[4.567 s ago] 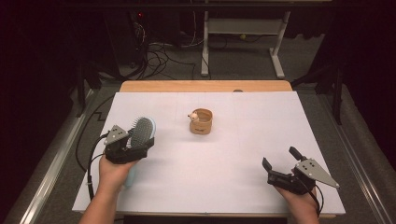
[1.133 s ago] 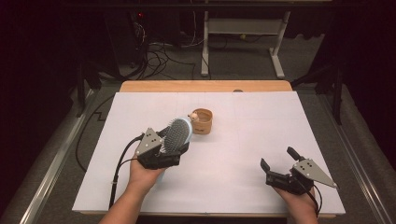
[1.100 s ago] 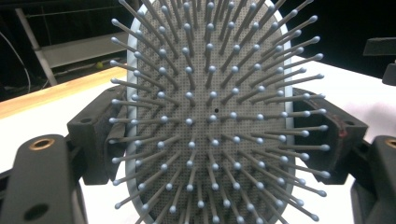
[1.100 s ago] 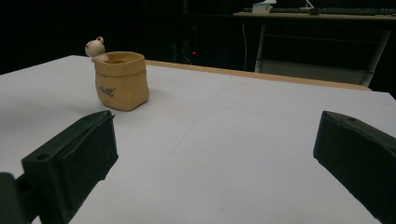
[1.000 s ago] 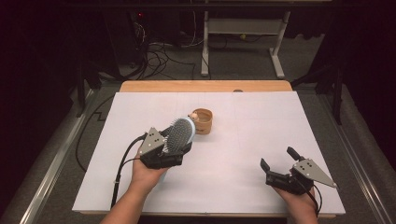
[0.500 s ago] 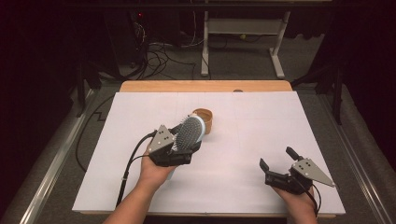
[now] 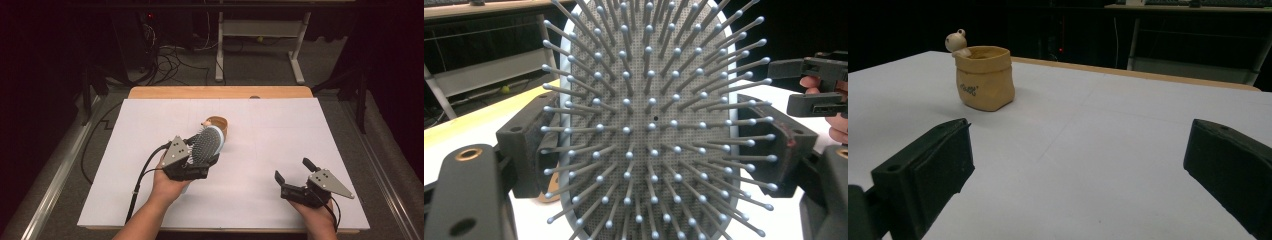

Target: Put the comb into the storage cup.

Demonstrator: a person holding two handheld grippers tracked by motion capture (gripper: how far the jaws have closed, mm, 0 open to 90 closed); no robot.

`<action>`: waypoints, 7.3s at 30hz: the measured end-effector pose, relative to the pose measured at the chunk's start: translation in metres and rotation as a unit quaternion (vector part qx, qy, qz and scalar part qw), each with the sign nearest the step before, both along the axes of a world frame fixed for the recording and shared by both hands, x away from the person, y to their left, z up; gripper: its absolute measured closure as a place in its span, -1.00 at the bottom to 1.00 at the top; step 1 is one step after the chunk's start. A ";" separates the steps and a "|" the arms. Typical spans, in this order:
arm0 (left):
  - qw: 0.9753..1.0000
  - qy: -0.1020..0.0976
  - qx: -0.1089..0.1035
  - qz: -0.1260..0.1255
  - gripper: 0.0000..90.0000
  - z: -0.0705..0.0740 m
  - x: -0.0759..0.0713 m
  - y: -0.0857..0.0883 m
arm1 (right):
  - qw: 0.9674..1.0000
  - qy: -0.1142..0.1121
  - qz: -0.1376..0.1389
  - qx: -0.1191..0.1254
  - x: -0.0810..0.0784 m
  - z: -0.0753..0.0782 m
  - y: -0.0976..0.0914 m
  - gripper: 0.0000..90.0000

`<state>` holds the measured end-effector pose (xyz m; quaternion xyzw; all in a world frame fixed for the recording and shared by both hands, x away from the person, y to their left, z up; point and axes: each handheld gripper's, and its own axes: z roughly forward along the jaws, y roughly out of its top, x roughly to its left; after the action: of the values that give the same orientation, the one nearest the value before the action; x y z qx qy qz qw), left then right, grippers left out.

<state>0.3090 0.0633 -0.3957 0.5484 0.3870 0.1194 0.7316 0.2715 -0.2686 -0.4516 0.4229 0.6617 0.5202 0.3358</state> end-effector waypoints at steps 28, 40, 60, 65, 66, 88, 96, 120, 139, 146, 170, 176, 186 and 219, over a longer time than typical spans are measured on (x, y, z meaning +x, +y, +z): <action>1.000 -0.003 0.000 -0.002 -0.54 -0.007 -0.004 0.004 | 0.999 0.014 0.039 -0.004 0.024 0.014 0.035 -0.99; 1.000 -0.008 -0.001 -0.001 -0.54 -0.007 -0.005 0.003 | 0.998 0.016 0.055 -0.001 0.034 0.022 0.050 -1.00; 1.000 -0.011 0.001 0.000 -0.54 -0.010 -0.006 0.002 | 0.995 0.016 0.098 0.020 0.032 0.041 0.072 -0.99; 1.000 -0.013 -0.004 0.001 -0.54 -0.010 -0.006 0.002 | 0.993 0.020 0.109 0.027 0.032 0.045 0.078 -0.99; 1.000 -0.012 -0.005 0.000 -0.54 -0.010 -0.006 0.002 | 0.993 0.019 0.111 0.029 0.032 0.046 0.079 -0.99; 1.000 -0.010 -0.002 -0.007 -0.54 -0.013 -0.009 -0.004 | 0.988 0.014 0.143 0.050 0.028 0.055 0.101 -0.99; 1.000 -0.012 0.000 -0.009 -0.54 -0.013 -0.010 -0.005 | 0.987 0.014 0.154 0.052 0.024 0.060 0.107 -0.99; 1.000 -0.016 0.007 -0.012 -0.54 -0.014 -0.012 -0.010 | 0.980 0.003 0.190 0.061 0.025 0.078 0.130 -0.97; 1.000 -0.025 0.006 -0.017 -0.54 -0.011 -0.017 -0.012 | 0.971 0.027 0.218 0.093 0.039 0.075 0.147 -0.61; 1.000 -0.026 0.006 -0.015 -0.54 -0.011 -0.017 -0.012 | 0.966 0.039 0.231 0.111 0.042 0.074 0.147 -0.42; 1.000 -0.026 0.010 -0.010 -0.54 -0.011 -0.017 -0.014 | 0.955 0.087 0.241 0.152 0.044 0.071 0.149 -0.04; 1.000 -0.029 0.009 -0.009 -0.54 -0.010 -0.018 -0.013 | 0.954 0.094 0.238 0.160 0.045 0.074 0.149 0.03; 0.999 -0.032 0.010 -0.005 -0.54 -0.009 -0.018 -0.014 | 0.954 0.103 0.225 0.171 0.044 0.077 0.149 0.16; 0.999 -0.030 0.013 -0.002 -0.55 -0.008 -0.016 -0.015 | 0.958 0.112 0.198 0.172 0.043 0.081 0.152 0.34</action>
<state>0.2928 0.0486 -0.4038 0.5551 0.3621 0.1391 0.7358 0.3147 -0.1167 -0.3705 0.3905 0.6659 0.6316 0.0717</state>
